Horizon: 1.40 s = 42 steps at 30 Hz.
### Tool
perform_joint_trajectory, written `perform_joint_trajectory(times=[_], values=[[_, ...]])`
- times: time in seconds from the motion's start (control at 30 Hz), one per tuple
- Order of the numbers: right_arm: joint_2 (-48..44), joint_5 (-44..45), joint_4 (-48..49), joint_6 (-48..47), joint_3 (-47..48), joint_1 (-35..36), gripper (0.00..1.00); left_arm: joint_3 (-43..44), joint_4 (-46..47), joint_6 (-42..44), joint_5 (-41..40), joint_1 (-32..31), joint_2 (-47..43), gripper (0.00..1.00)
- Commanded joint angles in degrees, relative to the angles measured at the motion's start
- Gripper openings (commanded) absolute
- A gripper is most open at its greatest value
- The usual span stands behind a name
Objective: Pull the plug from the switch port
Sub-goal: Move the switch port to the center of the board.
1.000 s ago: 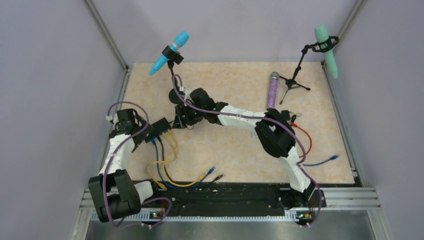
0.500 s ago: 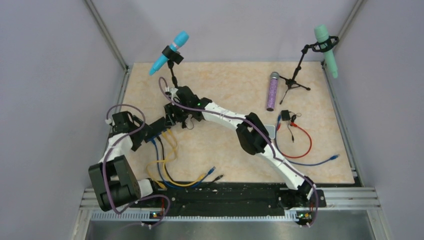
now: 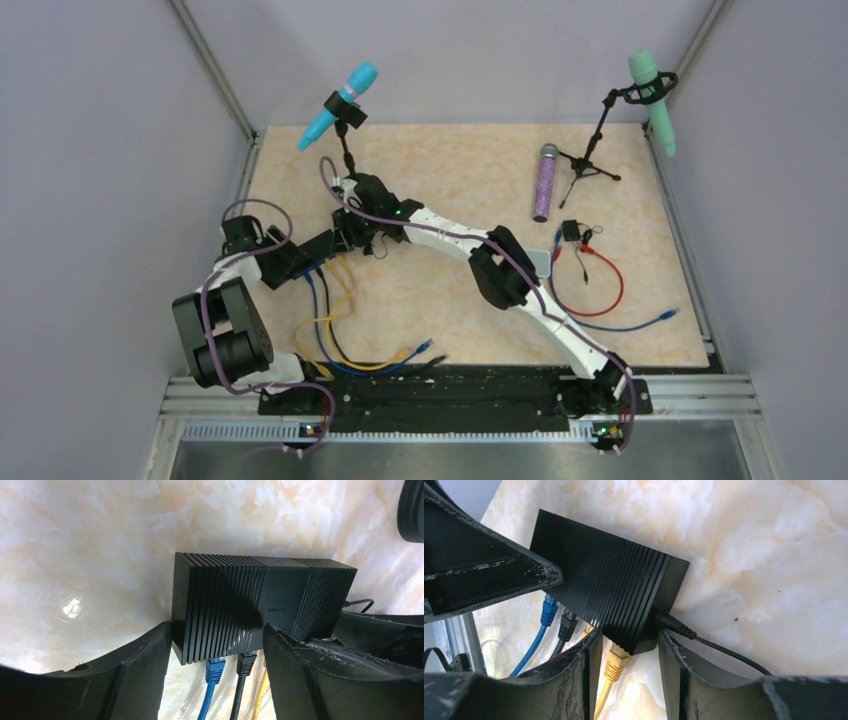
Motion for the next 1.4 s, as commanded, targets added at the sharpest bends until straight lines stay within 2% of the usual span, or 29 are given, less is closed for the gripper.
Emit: perform_joint_trajectory(times=[0.0,0.17,0.23,0.37,0.5,0.67,0.8,0.97,1.1,1.23,1.37], values=[[-2.11,1.43,2.07,1.73,-3.96,1.53,0.42,0.15,3.24,3.09,9.5,-0.55,1.97,0.7],[-11.67,4.47,8.72,3.63,-18.2,1.57,0.39,0.26,1.94,5.7,16.35,-1.73,1.47,0.67],[-16.39,6.04,12.0,4.1,-26.55,1.49,0.39,0.13,1.6,5.63,17.19,-3.27,0.9,0.67],[-24.1,9.75,15.71,5.27,-37.39,0.93,0.39,-0.25,2.44,3.29,17.91,-7.32,0.35,0.66],[-32.03,15.54,22.12,10.01,-50.71,-0.85,0.39,-0.44,5.33,-1.21,15.42,-15.69,0.21,0.66],[-38.57,14.75,32.0,16.14,-66.65,-4.43,0.38,0.21,10.15,-8.38,11.84,-26.95,2.24,0.66],[-42.79,17.17,30.75,15.18,-71.31,-5.09,0.39,-2.55,19.17,-14.82,12.23,-31.53,2.71,0.66],[-47.32,17.5,30.62,14.7,-74.94,-6.5,0.39,-1.08,19.43,-17.0,9.66,-35.89,4.39,0.66],[-45.84,14.25,26.69,12.43,-71.39,-7.46,0.4,-3.16,18.85,-18.7,5.26,-36.12,0.89,0.67],[-44.85,12.73,22.46,10.57,-67.63,-8.05,0.44,-1.69,8.98,-14.56,-1.34,-36.02,-2.93,0.73],[-48.26,11.34,21.63,9.37,-67.99,-8.06,0.54,-0.38,-2.0,-9.94,-10.97,-35.81,-9.49,0.8]])
